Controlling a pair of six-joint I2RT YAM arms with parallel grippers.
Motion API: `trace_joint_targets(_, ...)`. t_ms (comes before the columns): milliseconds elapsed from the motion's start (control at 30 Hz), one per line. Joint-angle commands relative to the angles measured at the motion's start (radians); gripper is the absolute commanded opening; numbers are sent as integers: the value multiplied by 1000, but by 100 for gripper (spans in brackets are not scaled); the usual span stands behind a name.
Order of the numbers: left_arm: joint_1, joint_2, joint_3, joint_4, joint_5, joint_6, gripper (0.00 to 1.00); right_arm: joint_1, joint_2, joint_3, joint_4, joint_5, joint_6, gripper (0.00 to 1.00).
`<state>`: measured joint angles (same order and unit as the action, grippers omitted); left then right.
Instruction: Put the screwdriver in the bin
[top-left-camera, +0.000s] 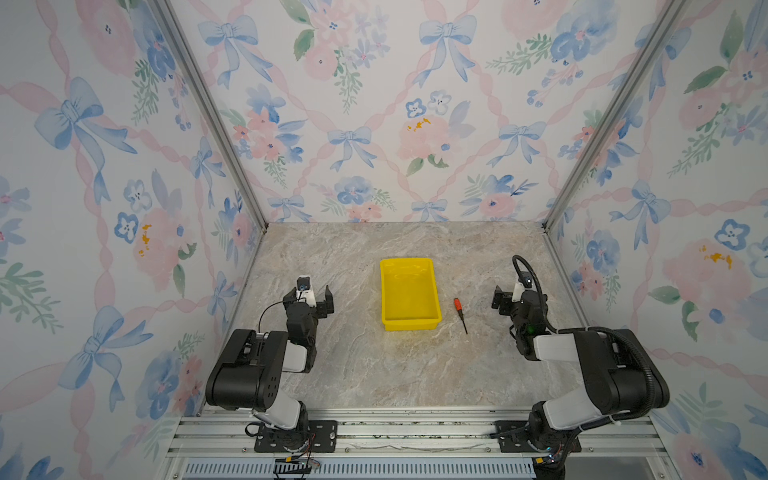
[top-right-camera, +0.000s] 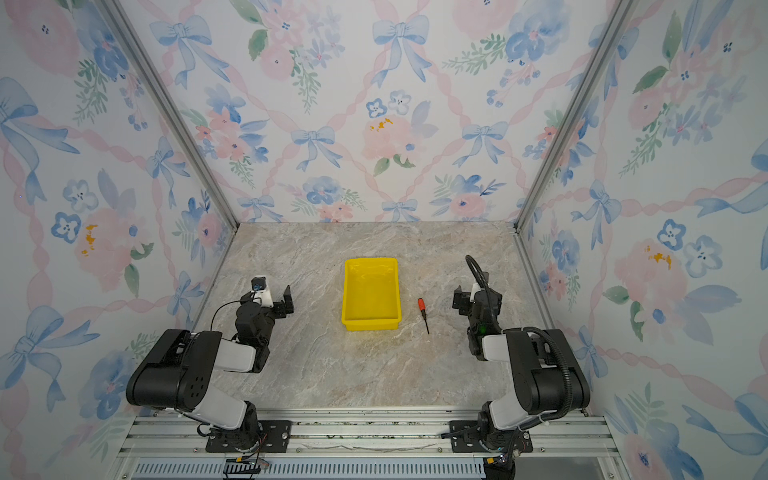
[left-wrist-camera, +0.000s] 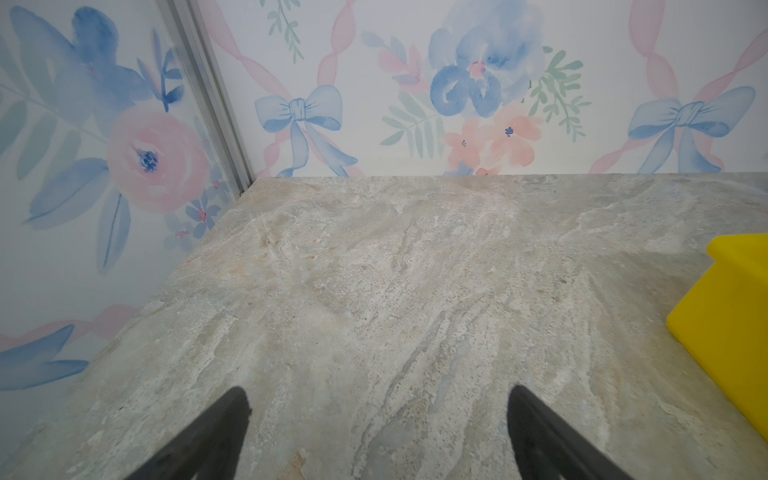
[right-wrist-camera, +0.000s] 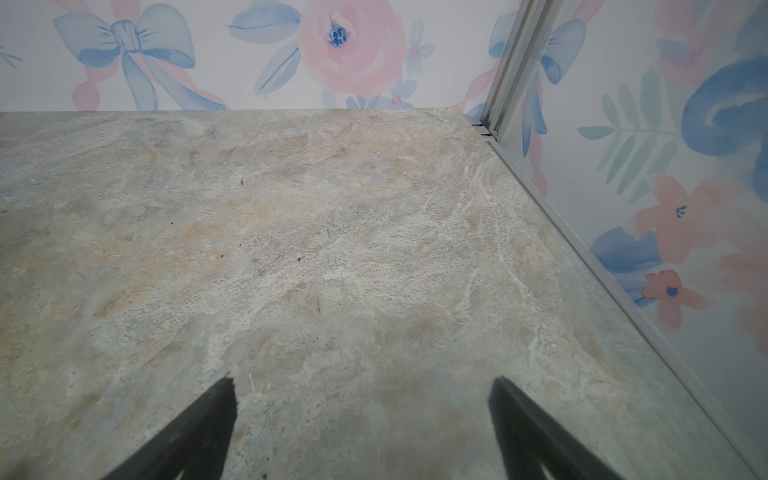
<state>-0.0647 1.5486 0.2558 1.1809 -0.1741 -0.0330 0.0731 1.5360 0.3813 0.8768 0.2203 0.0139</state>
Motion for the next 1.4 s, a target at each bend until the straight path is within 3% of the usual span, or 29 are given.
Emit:
trace_joint_targets(0, 5, 16, -10, 13, 8, 13, 98, 1, 9, 13, 21, 4, -4, 97)
trace_joint_targets(500, 6, 9, -8, 11, 14, 13, 98, 2, 7, 9, 28, 7, -3, 97)
trace_joint_targets(633, 6, -12, -5, -10, 24, 19, 98, 7, -24, 16, -15, 94, 23, 97)
trace_joint_targets(767, 6, -55, 8, -66, 1, 10, 98, 13, -39, 21, -27, 87, 8, 97)
trace_joint_targets(1200, 7, -249, 97, -446, -22, -21, 97, 29, -259, 154, -447, 76, 14, 97)
trace_joint_targets(1367, 7, -303, 159, -642, -33, -47, 97, 36, -311, 237, -650, 103, 92, 97)
